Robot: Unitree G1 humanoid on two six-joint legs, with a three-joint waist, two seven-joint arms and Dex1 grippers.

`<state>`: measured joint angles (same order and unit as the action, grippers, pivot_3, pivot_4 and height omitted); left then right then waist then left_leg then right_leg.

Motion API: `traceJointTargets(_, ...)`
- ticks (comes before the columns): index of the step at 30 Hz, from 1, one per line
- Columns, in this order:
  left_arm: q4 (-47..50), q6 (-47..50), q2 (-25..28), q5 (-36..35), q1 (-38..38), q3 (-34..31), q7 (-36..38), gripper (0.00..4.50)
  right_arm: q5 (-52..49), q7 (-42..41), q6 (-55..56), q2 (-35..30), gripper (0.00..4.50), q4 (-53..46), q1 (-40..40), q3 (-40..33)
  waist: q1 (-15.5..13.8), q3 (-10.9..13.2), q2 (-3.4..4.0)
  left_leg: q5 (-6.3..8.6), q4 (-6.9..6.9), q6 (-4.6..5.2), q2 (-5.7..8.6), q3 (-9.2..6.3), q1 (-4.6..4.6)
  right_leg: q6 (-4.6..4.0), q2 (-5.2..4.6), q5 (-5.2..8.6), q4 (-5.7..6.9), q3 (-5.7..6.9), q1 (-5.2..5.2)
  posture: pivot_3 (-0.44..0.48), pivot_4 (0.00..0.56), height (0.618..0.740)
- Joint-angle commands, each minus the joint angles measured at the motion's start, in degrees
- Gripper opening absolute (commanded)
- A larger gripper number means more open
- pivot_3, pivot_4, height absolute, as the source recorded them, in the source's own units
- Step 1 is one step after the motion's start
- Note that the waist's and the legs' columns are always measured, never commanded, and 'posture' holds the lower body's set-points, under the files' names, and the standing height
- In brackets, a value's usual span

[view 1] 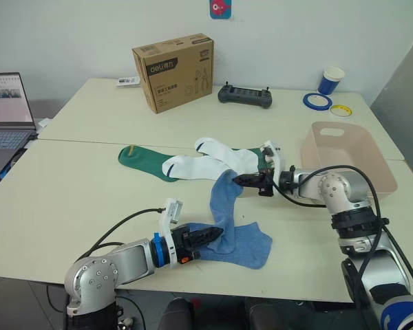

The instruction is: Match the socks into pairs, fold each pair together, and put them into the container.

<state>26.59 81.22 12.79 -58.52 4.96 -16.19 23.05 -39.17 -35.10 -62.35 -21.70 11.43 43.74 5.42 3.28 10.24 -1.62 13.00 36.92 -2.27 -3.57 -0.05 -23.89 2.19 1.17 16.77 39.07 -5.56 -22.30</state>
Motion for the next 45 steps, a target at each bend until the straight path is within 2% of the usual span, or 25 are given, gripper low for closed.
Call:
traceJointTargets(1,1.43,-1.26,3.51,-1.82,-0.81,-0.86,1.00,1.30,0.53,-1.61,1.61,0.43,1.39,-1.90,0.05,-1.53,0.01,0.00,0.00,0.00,0.00,0.00,-0.01,-0.01,0.01,0.00,0.01,0.00,0.00,0.01,-0.01,0.000,0.150,0.740)
traceJointTargets(3,0.60,-1.89,8.61,-2.01,-0.95,-2.06,3.75,1.93,0.28,-1.00,1.85,0.62,2.09,-3.32,-0.59,-2.58,0.02,0.00,0.00,0.00,-0.01,0.00,-0.01,0.00,0.01,0.00,0.02,0.00,0.00,0.00,-0.01,0.000,0.150,0.740)
traceJointTargets(6,0.44,-4.87,21.51,-0.38,-2.24,-1.74,13.47,2.92,-1.64,-0.66,-0.06,-0.69,3.11,-8.55,-2.93,-4.90,0.07,0.01,0.02,0.00,-0.06,0.00,-0.04,-0.04,-0.01,-0.02,0.07,0.01,-0.02,0.03,-0.06,0.000,0.150,0.740)
traceJointTargets(9,-2.35,-10.22,30.21,1.60,-1.47,-1.20,21.77,3.86,-4.23,-2.29,-3.85,-3.88,3.12,-16.10,-7.47,-5.92,-0.25,0.04,0.07,0.00,-0.15,-0.01,-0.01,0.01,-0.01,-0.11,0.00,0.07,-0.05,0.03,-0.09,0.000,0.150,0.740)
traceJointTargets(12,-6.03,-20.27,35.40,7.33,1.04,2.13,29.99,3.86,-7.48,-3.26,-7.96,-6.46,3.12,-23.33,-12.48,-6.09,-0.64,0.04,0.05,0.01,-0.19,-0.02,0.09,0.07,-0.03,-0.15,-0.17,0.15,-0.14,0.07,-0.09,0.000,0.150,0.740)
traceJointTargets(14,-11.64,-27.54,35.37,13.48,6.54,6.70,31.74,3.86,-10.09,-3.08,-11.17,-7.41,3.12,-28.02,-16.42,-6.11,-0.70,0.05,0.08,0.01,-0.20,-0.02,0.10,0.15,-0.03,-0.16,-0.19,0.16,-0.15,0.02,-0.10,0.000,0.150,0.740)
traceJointTargets(17,-21.41,-37.58,32.47,22.73,16.29,14.45,33.65,3.86,-11.34,-2.58,-13.55,-8.80,3.12,-32.42,-21.83,-4.88,-1.35,0.05,0.07,0.01,-0.18,-0.01,0.10,0.12,-0.01,0.10,-0.16,0.29,-0.11,0.05,-0.09,0.000,0.150,0.740)
traceJointTargets(19,-29.03,-44.14,28.23,28.75,22.84,19.61,33.90,3.86,-11.89,-2.42,-14.83,-9.19,3.12,-33.42,-23.81,-4.08,-1.44,0.05,0.07,0.00,-0.14,-0.01,0.11,0.14,-0.02,0.18,-0.15,0.25,-0.12,0.01,-0.07,0.000,0.150,0.740)
traceJointTargets(25,-45.09,-56.40,20.72,38.99,32.37,26.65,36.29,3.86,-13.31,-1.38,-18.04,-7.74,3.12,-32.23,-24.33,-3.66,-0.62,0.05,0.05,0.02,-0.07,0.01,0.09,0.20,-0.09,0.29,-0.11,0.19,-0.14,-0.11,-0.10,0.000,0.150,0.740)
traceJointTargets(30,-56.36,-61.71,16.11,45.80,38.50,30.30,37.87,3.86,-13.16,-0.59,-19.63,-4.29,3.12,-29.39,-23.54,-1.80,-0.74,0.05,0.05,0.02,-0.10,0.02,-0.03,-0.01,-0.13,0.25,0.13,0.21,-0.09,0.02,-0.11,0.000,0.150,0.740)
traceJointTargets(36,-59.55,-61.64,14.90,47.95,39.90,30.53,40.54,3.86,-14.46,1.51,-24.21,0.49,3.12,-27.09,-21.88,-3.75,-0.19,0.05,0.05,0.03,-0.09,0.04,-0.03,-0.04,-0.15,0.24,0.13,0.21,-0.08,0.02,-0.12,0.000,0.150,0.740)
traceJointTargets(39,-59.71,-61.80,14.63,48.14,39.73,29.81,41.39,3.29,-14.11,2.02,-24.18,1.68,3.12,-25.68,-21.23,-3.92,-0.19,0.05,0.05,0.03,-0.09,0.04,-0.02,-0.05,-0.15,0.24,0.12,0.21,-0.07,0.02,-0.11,0.000,0.150,0.740)
traceJointTargets(40,-59.59,-61.89,14.62,48.23,39.65,29.69,41.57,2.97,-14.07,2.32,-24.12,2.24,2.94,-25.19,-20.96,-4.17,-0.18,0.05,0.05,0.03,-0.09,0.04,-0.02,-0.04,-0.15,0.24,0.12,0.21,-0.07,0.02,-0.11,0.000,0.150,0.740)
traceJointTargets(42,-59.14,-61.73,14.52,48.17,39.51,29.43,41.65,2.32,-14.63,2.93,-24.60,3.74,2.49,-24.14,-20.49,-5.31,-0.17,0.05,0.05,0.03,-0.08,0.04,-0.02,-0.03,-0.15,0.25,0.12,0.21,-0.07,0.02,-0.11,0.000,0.150,0.740)
traceJointTargets(45,-58.25,-60.87,14.19,47.82,39.13,28.81,41.57,1.36,-14.20,3.23,-24.70,4.11,1.43,-23.81,-20.43,-5.36,-0.16,0.05,0.05,0.03,-0.08,0.04,-0.02,-0.04,-0.15,0.25,0.12,0.21,-0.05,0.03,-0.11,0.000,0.150,0.740)
